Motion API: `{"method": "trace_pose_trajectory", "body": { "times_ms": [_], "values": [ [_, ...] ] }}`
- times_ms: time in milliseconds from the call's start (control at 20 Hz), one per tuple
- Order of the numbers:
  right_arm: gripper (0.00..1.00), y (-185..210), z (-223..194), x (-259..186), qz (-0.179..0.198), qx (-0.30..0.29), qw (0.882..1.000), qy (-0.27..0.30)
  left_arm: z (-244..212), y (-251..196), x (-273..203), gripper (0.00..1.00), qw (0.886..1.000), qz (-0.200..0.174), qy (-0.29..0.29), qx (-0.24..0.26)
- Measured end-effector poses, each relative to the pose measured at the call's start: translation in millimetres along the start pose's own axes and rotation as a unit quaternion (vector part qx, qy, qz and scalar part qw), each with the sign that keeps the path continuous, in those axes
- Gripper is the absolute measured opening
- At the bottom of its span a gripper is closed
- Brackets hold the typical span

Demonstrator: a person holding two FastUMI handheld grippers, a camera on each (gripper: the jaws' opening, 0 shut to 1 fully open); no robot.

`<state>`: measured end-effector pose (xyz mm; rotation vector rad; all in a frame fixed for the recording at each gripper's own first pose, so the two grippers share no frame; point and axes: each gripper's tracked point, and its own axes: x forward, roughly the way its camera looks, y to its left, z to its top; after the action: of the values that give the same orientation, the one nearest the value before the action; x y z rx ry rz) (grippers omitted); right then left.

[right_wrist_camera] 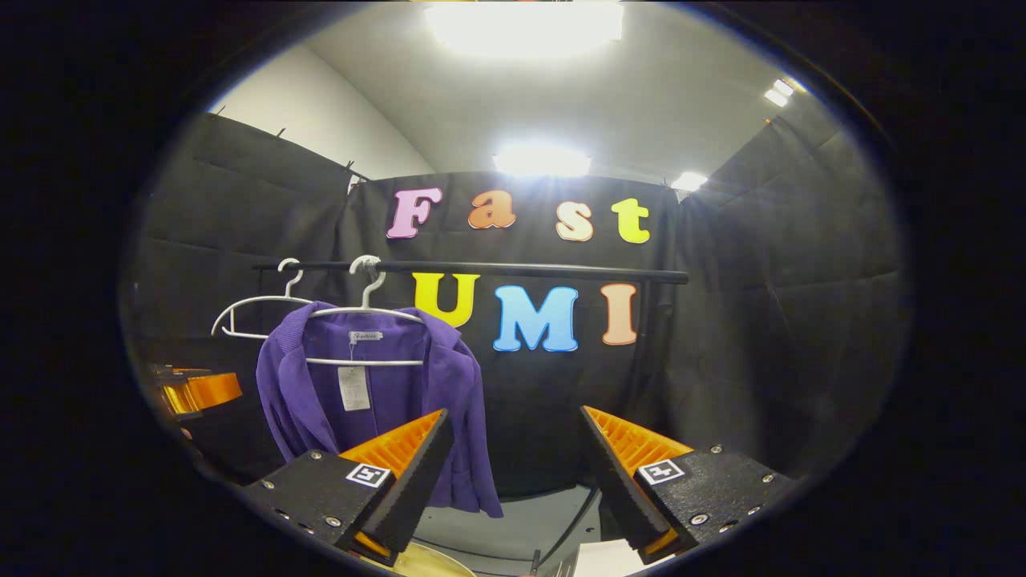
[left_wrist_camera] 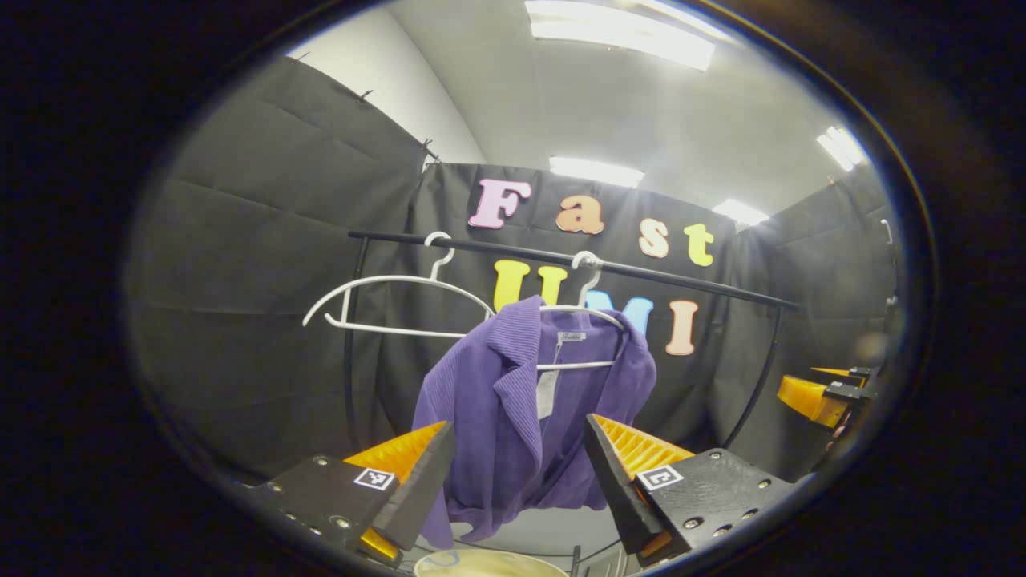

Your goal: Grasp the clothes on the hanger with both hands and then place them into the laundry hamper below.

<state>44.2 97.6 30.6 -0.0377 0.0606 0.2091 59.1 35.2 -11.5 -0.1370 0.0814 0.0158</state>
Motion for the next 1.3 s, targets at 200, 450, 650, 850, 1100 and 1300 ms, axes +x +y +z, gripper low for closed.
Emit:
{"method": "trace_pose_trajectory", "body": {
  "times_ms": [200,450,650,850,1100,1300],
  "values": [
    [0.96,29.6,11.2,34.8,0.036,0.018,0.999,0.009,7.7,-1.4,16.0,0.93,1.000,0.012,0.008,-0.008],
    [0.96,51.8,17.6,91.5,0.066,0.049,0.996,0.020,8.8,-9.2,51.7,0.93,0.999,0.031,0.018,-0.009],
    [0.96,67.6,11.6,140.7,0.087,0.057,0.994,0.021,6.1,-12.6,85.3,0.93,0.997,0.072,0.015,-0.031],
    [0.97,81.8,-12.7,186.3,0.102,0.064,0.992,0.035,-9.6,-2.1,119.5,0.92,0.991,0.127,0.028,-0.023],
    [0.96,95.8,-37.7,228.6,0.114,0.052,0.991,0.039,-28.7,10.6,154.2,0.93,0.981,0.187,0.043,-0.015],
    [0.96,106.9,-54.7,256.3,0.121,0.048,0.990,0.046,-40.8,28.7,169.2,0.93,0.969,0.242,0.051,-0.007]
  ]
}}
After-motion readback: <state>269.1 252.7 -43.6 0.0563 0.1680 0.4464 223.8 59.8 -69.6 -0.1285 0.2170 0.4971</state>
